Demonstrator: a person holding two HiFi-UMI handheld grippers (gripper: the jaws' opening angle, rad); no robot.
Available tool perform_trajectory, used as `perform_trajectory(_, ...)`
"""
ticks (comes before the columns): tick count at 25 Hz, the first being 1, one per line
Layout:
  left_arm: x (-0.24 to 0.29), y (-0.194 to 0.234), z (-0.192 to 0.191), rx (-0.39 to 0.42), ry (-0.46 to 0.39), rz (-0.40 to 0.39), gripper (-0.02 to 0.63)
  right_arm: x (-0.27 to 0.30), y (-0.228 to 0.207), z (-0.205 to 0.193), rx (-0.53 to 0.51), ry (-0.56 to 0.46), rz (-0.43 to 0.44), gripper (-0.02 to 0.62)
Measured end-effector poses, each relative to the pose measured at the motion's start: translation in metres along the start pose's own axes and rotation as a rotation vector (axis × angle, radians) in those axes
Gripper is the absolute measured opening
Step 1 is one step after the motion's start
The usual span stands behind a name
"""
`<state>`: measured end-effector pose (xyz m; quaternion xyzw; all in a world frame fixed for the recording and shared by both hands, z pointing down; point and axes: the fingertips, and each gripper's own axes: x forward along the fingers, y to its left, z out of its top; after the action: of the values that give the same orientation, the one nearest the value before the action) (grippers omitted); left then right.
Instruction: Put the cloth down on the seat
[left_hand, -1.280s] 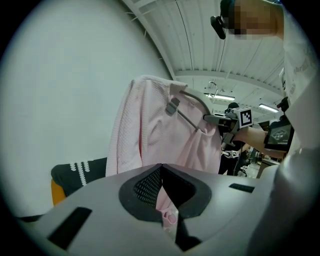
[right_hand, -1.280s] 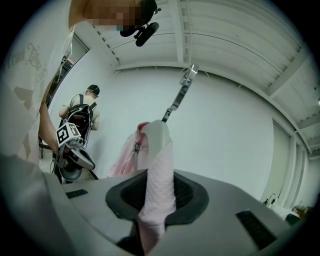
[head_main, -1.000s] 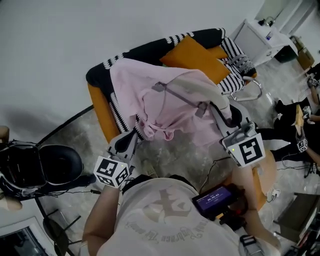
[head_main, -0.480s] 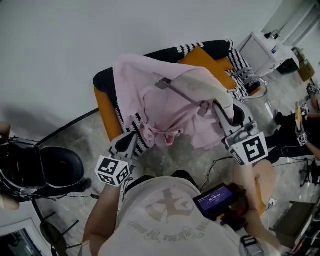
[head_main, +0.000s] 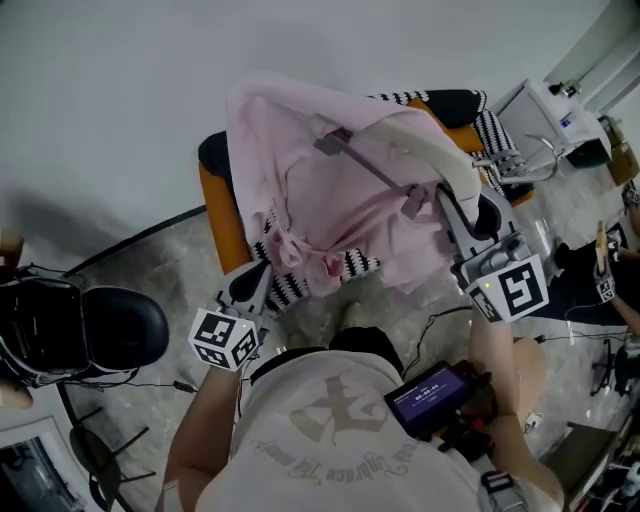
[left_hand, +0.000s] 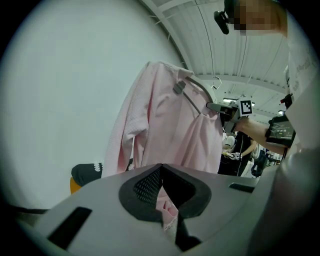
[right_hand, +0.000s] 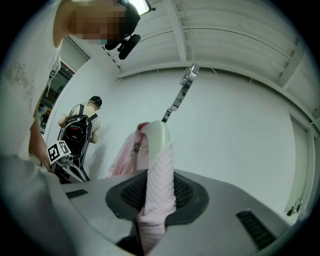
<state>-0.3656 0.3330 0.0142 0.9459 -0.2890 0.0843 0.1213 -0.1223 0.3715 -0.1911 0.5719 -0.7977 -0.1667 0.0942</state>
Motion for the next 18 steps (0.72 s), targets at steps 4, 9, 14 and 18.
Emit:
perform_trajectory(4, 0.017, 0.01, 0.002, -0.022, 0.009, 0.057, 0.012, 0.026, -0.024, -0.006, 0.023, -0.031, 0.046, 0.087)
perform_trajectory(9, 0.05, 0.024, 0.011, -0.055, 0.008, 0.114, 0.012, 0.068, -0.051, -0.019, 0.044, -0.049, 0.119, 0.087)
perform_trajectory(14, 0.104, 0.027, 0.031, -0.056, -0.006, 0.159, 0.012, 0.104, -0.099, -0.038, 0.049, -0.08, 0.175, 0.087)
perform_trajectory(18, 0.152, 0.027, 0.038, -0.045, -0.011, 0.205, 0.012, 0.131, -0.148, -0.061, 0.054, -0.119, 0.197, 0.087)
